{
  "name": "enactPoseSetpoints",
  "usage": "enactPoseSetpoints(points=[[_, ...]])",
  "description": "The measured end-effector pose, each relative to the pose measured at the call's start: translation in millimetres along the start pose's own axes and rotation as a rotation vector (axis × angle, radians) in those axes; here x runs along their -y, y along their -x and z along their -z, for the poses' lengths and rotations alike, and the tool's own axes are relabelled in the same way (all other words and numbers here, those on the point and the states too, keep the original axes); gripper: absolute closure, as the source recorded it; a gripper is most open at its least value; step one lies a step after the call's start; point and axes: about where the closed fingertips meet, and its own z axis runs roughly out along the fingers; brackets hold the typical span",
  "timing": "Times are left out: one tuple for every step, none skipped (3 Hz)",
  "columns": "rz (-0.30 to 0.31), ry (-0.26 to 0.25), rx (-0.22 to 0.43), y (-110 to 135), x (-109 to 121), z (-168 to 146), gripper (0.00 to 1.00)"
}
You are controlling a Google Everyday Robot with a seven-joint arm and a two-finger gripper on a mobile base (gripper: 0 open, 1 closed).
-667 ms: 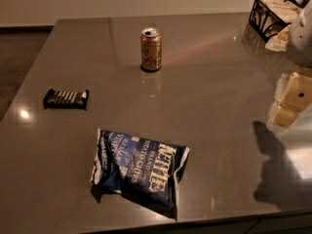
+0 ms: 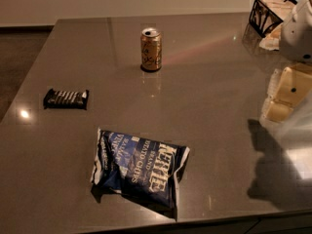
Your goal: Knock orange can over
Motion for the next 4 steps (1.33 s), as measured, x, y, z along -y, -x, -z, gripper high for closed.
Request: enactPoseSetpoints(points=[[-0.026, 0.000, 0.053, 33, 22, -16, 0.00], [-0.083, -0.016, 0.107, 72, 57, -44, 0.00], [-0.174, -0.047, 0.169, 115, 94, -83, 0.00], [-0.241, -0.087, 0.206, 139, 120, -109, 0.00]])
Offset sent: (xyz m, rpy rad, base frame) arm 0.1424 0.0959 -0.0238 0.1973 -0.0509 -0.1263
